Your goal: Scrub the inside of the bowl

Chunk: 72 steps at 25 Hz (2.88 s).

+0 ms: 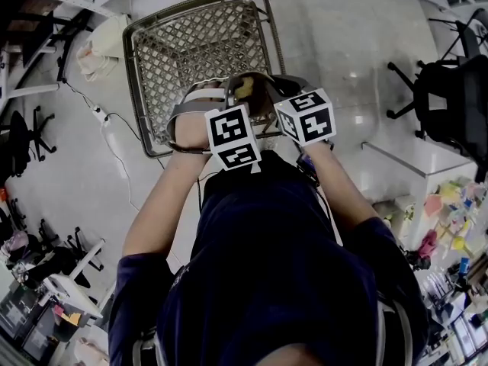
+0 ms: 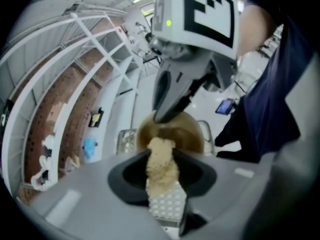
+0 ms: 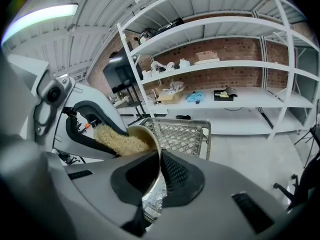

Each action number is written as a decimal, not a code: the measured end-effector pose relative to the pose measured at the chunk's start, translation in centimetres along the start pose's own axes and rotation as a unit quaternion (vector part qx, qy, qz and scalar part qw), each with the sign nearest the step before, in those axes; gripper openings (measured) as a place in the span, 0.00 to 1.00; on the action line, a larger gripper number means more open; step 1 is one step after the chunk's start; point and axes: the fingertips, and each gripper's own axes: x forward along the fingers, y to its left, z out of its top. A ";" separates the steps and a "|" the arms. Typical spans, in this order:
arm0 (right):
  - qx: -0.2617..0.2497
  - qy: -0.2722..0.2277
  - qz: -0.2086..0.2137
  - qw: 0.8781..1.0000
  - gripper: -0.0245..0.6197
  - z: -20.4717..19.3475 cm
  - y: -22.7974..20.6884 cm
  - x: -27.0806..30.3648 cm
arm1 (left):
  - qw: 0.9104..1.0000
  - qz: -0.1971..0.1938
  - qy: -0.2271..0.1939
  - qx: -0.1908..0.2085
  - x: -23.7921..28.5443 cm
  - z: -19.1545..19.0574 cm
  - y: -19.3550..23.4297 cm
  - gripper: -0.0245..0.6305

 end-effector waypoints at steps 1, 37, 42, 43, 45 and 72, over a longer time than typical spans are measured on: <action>0.000 0.000 -0.002 1.000 0.06 0.0 -0.2 0.0 | 1.000 -0.015 0.004 0.004 0.2 -0.1 -0.6 0.22; 0.028 -0.007 0.019 0.999 0.06 -0.4 0.1 -0.3 | 0.992 -0.032 -0.075 -0.093 -0.4 2.3 0.2 0.22; 0.032 -0.006 0.015 0.999 0.06 -0.6 -0.5 -0.4 | 0.999 0.002 -0.026 -0.040 -0.2 0.9 0.5 0.22; 0.029 -0.007 0.013 0.999 0.06 -0.4 -0.5 -0.3 | 1.000 0.010 -0.010 -0.017 -0.1 0.7 0.2 0.22; 0.024 -0.009 0.009 1.000 0.06 -0.3 -0.7 -0.3 | 0.998 0.034 0.020 0.043 -0.1 0.5 -0.2 0.22; 0.012 -0.016 0.004 1.000 0.06 -0.9 -0.6 -0.4 | 0.992 -0.113 -0.044 -0.042 -0.5 2.0 -4.8 0.22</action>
